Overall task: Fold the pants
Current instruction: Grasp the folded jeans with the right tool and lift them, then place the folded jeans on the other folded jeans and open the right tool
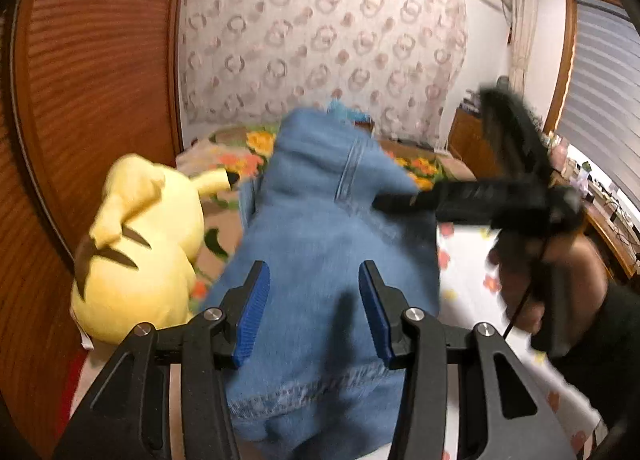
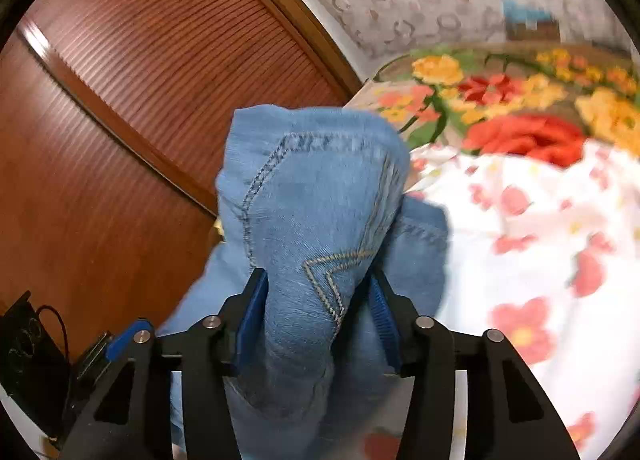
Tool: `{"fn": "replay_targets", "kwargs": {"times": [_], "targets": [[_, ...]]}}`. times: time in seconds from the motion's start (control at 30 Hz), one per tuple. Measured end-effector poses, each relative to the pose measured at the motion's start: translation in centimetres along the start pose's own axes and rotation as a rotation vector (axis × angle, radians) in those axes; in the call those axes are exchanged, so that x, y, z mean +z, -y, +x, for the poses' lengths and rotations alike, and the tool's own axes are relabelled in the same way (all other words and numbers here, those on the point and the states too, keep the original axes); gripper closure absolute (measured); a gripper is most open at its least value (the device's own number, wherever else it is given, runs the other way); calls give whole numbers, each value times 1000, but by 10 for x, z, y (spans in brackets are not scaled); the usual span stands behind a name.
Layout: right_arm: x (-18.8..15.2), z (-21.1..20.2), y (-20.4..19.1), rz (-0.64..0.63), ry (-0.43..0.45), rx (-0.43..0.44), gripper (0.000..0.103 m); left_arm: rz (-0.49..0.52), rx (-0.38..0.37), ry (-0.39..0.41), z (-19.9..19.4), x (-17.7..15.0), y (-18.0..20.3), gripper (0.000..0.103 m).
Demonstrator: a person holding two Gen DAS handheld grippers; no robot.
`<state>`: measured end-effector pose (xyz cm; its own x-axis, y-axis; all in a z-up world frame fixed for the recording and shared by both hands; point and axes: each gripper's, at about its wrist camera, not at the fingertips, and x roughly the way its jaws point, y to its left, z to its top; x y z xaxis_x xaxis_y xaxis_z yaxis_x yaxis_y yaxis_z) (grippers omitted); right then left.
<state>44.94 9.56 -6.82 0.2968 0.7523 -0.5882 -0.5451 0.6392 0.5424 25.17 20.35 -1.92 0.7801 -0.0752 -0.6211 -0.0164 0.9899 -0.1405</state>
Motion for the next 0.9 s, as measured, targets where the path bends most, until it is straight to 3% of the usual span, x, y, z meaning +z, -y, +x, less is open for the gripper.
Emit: {"fn": "replay_targets", "kwargs": {"times": [0.23, 0.43, 0.5, 0.57, 0.67, 0.9], "targets": [[19, -16, -49, -128, 88, -168, 48, 5, 18, -29, 13, -6, -5, 56], [11, -7, -97, -331, 133, -133, 53, -1, 24, -37, 15, -12, -3, 56], [1, 5, -104, -389, 107, -193, 59, 0, 26, -40, 17, -13, -4, 56], [-1, 30, -95, -389, 41, -280, 61, 0, 21, -38, 17, -14, -4, 56], [-4, 47, -82, -362, 7, -293, 61, -7, 8, -36, 14, -11, -3, 56], [-36, -13, -106, -359, 88, -289, 61, -1, 43, 2, -18, -2, 9, 56]]}}
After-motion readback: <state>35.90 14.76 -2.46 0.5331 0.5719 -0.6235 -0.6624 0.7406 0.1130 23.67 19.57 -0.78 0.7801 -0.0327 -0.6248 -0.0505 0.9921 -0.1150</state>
